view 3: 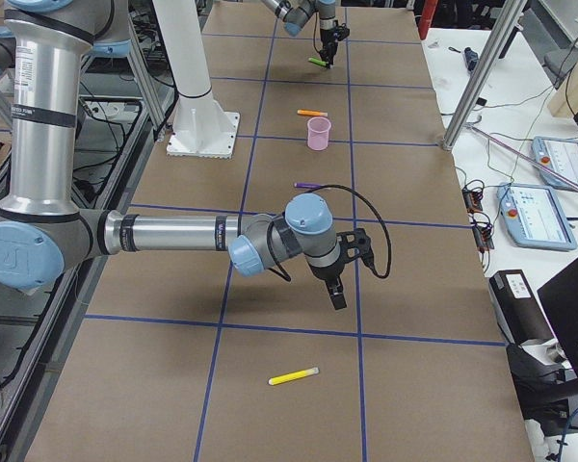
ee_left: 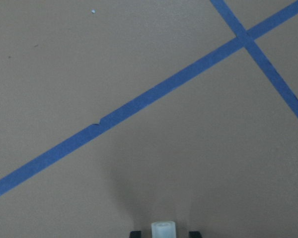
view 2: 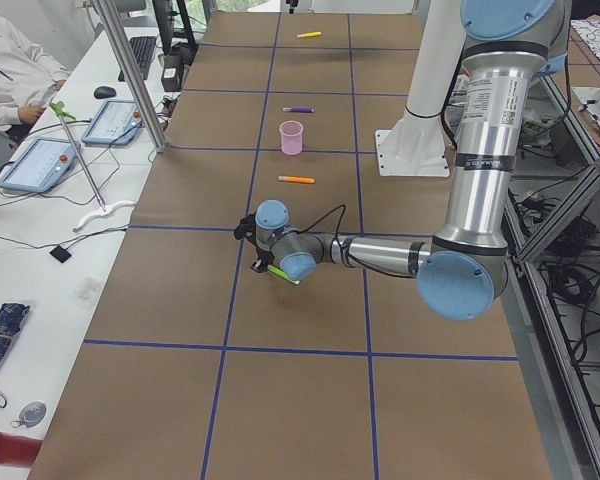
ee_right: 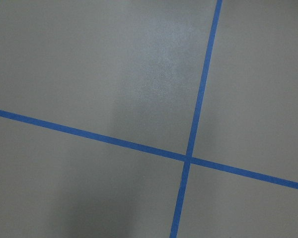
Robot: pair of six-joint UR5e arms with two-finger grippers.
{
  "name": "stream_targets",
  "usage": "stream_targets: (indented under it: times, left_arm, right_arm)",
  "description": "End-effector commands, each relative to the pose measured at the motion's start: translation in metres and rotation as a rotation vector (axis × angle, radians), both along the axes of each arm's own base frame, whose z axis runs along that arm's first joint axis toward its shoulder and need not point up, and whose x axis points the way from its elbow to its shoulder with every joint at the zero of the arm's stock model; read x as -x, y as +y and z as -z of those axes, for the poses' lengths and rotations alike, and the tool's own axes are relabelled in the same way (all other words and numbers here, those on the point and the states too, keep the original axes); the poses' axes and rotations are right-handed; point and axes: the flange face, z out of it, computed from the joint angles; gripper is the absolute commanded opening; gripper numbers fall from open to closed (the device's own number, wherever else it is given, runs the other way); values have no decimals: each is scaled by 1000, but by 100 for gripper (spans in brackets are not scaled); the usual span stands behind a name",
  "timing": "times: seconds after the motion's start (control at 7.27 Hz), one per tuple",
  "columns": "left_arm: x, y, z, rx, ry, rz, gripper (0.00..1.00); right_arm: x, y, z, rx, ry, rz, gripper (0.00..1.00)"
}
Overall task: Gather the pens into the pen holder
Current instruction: 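Lower the left gripper onto the green marker and grasp it, then carry the green marker with the left gripper and drop it into the pink cup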
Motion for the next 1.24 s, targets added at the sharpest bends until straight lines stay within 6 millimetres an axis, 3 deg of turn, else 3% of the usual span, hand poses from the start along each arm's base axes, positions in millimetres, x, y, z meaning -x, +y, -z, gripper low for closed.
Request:
stream_targets:
  times: [0.0, 0.14, 0.28, 0.55, 0.69, 1.1]
  left_arm:
    - [0, 1, -1, -1, -1, -2, 8]
    - [2, 3, -2, -7, 4, -2, 8]
    - [6, 6, 2, -16, 21, 1, 0]
    - [10, 14, 31, -41, 65, -8, 0]
    - [7, 9, 59, 16, 119, 59, 0]
    - [-34, -40, 212, 62, 350, 189, 0]
  right_arm:
    - [0, 0, 0, 0, 0, 0, 100]
    - [0, 0, 0, 0, 0, 0, 100]
    - [0, 0, 0, 0, 0, 0, 100]
    - [0, 0, 0, 0, 0, 0, 100]
    - [0, 0, 1, 0, 0, -1, 100]
    - [1, -2, 3, 10, -20, -8, 100]
